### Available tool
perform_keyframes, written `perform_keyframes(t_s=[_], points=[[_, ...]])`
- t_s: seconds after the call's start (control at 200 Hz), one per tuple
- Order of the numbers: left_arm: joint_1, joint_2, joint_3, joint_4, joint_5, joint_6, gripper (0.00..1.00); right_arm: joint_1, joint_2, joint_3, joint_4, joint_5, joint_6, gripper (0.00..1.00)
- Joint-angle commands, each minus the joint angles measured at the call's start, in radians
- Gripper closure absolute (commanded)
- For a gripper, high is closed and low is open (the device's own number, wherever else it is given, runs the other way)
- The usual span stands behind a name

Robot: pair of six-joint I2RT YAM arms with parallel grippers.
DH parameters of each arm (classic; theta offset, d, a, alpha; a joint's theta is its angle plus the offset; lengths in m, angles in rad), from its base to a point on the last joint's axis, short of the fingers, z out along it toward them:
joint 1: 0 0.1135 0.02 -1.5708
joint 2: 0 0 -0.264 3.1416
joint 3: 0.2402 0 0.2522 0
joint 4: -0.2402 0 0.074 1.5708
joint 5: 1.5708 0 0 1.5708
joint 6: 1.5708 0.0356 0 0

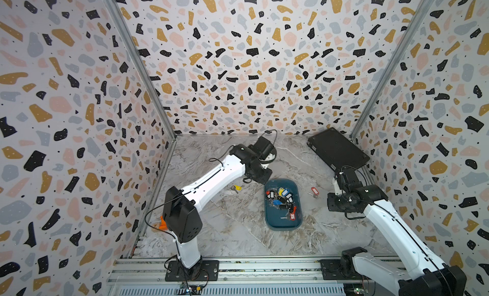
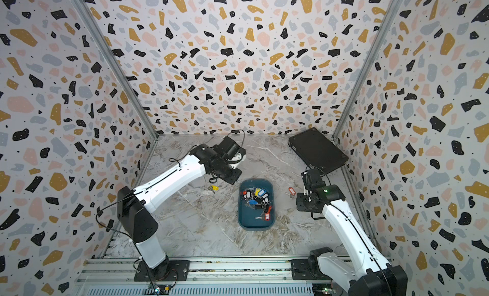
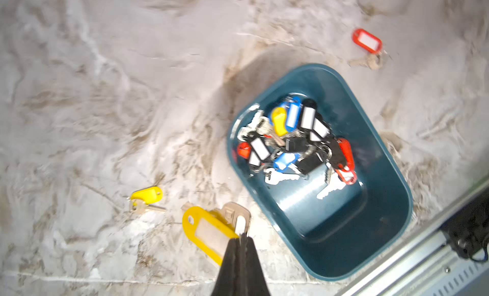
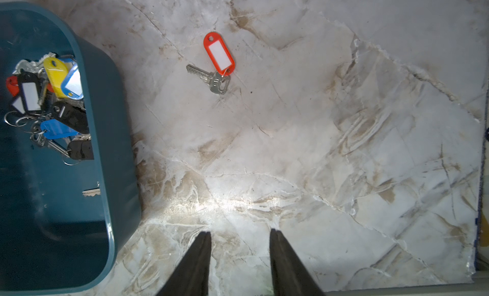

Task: Take the keys out of the storage box
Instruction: Pick up the key from the storage box, then place the key at the center of the board.

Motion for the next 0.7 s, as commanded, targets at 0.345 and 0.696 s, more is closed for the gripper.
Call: perform_keyframes(t_s=[0.345,0.696], points=[[0.300,0.211,-0.116,0.103,0.027,-0.102,1.00,0.008,0.019,-0.006,-0.007,-0.026,0.000,0.56],[0.300,0.227,-0.145,0.100,0.002,-0.125,0.23,0.012,0.020,-0.003,-0.003,-0.038,-0.004,0.41]])
